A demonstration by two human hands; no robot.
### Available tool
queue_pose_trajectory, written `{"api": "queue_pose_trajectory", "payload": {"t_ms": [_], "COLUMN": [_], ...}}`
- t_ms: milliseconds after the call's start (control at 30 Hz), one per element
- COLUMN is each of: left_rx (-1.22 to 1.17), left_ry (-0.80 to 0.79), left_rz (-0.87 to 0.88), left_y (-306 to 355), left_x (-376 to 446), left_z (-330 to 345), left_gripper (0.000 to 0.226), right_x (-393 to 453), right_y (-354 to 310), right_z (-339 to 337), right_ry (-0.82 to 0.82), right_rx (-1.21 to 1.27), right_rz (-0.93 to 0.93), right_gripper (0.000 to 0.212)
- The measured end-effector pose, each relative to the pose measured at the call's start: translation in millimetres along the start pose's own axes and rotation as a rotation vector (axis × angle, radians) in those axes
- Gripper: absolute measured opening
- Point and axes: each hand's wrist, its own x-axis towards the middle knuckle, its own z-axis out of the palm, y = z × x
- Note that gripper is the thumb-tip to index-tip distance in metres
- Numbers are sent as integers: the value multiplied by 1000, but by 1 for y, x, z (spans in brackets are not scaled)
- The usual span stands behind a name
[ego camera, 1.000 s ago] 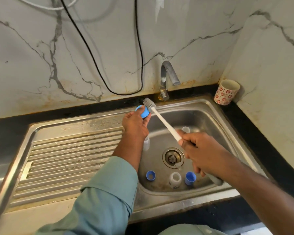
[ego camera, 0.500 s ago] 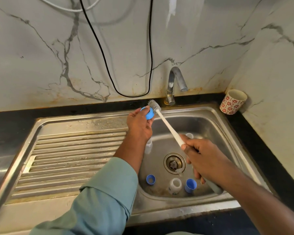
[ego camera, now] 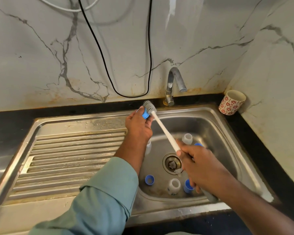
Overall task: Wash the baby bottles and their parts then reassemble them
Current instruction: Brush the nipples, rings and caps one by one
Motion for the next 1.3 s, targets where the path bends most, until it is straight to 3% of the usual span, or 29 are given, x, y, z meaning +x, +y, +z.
{"api": "queue_pose_trajectory", "payload": {"t_ms": [233, 367, 467, 567, 667, 767, 900, 1100, 1300], "left_rx": [-41, 15, -114, -96, -33, -51, -49, -161, -213], "left_ry": [66, 15, 107, 58, -19, 21, 66, -169, -238], "left_rz": [113, 85, 140, 112, 48, 130, 173, -27, -9], "left_y": [13, -2, 6, 9, 3, 3, 8, 16, 17], "left_x": [10, -5, -4, -3, -14, -16, -14, -17, -18], "left_z": [-4, 2, 4, 0, -2, -5, -13, -25, -40], "left_gripper": [30, 33, 33, 45, 32, 18, 22, 33, 43], "right_x": [5, 17, 5, -6, 2, 2, -3, 8, -7], "right_y": [-2, -4, 0, 3, 5, 6, 5, 20, 29], "right_z": [-6, -7, -6, -9, -12, -6, 0, -4, 2], "right_ry": [-51, 48, -24, -49, 16, -33, -82, 39, -23], "right_rx": [40, 108, 94, 70, 72, 45, 14, -144, -186], "right_rz": [-10, -30, -11, -6, -15, -48, -53, -130, -268], "right_gripper": [19, 31, 19, 17, 20, 22, 30, 33, 43]}}
